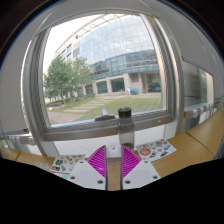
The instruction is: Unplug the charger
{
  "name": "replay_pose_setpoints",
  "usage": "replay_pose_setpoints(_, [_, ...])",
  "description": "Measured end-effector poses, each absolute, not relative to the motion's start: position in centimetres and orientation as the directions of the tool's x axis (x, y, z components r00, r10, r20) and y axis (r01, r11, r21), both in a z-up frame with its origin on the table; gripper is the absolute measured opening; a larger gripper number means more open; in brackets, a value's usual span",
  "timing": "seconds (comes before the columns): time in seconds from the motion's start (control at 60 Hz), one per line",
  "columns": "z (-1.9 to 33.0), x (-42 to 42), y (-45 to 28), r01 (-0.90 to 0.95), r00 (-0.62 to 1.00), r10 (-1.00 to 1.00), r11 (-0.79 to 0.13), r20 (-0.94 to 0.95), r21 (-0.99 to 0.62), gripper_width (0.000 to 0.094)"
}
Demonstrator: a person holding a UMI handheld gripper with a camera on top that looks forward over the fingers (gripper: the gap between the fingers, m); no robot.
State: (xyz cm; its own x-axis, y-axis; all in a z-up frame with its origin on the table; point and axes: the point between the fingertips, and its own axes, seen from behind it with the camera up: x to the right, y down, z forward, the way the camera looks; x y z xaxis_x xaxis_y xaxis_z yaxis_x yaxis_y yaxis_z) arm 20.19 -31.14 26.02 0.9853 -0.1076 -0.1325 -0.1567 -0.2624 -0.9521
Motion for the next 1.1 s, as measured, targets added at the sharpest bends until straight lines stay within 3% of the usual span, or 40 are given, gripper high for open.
replay_pose_setpoints(0.117, [15.2,21.2,-30.9,-0.196,0.981,-0.078,-0.446,-0.18,-0.873,0.0154])
replay_pose_setpoints(0.167, [12.1,21.1,-30.9,-0.191,0.98,-0.057,-0.496,-0.188,-0.847,0.0155])
replay_pose_setpoints(0.333, [6.7,20.5,-31.0,-0.152,0.982,0.001,-0.586,-0.188,-0.796,0.0164])
replay_pose_setpoints(0.55, [6.5,20.1,-30.4,-0.125,0.986,0.019,-0.585,-0.168,-0.801,0.0265])
replay_pose_setpoints(0.583, [6.4,20.1,-30.5,-0.123,0.987,0.014,-0.586,-0.163,-0.801,0.0315])
replay_pose_setpoints(0.683, [7.5,20.1,-30.4,-0.136,0.987,-0.01,-0.567,-0.159,-0.812,0.0584])
replay_pose_setpoints(0.85, [13.3,19.6,-32.1,-0.134,0.991,-0.032,-0.447,-0.133,-0.885,0.0732])
replay_pose_setpoints(0.967, [17.3,18.7,-35.3,-0.114,0.993,-0.039,-0.372,-0.107,-0.921,0.0768])
replay_pose_setpoints(1.1, [18.1,17.2,-39.9,-0.096,0.995,-0.061,-0.343,-0.079,-0.934,0.0801])
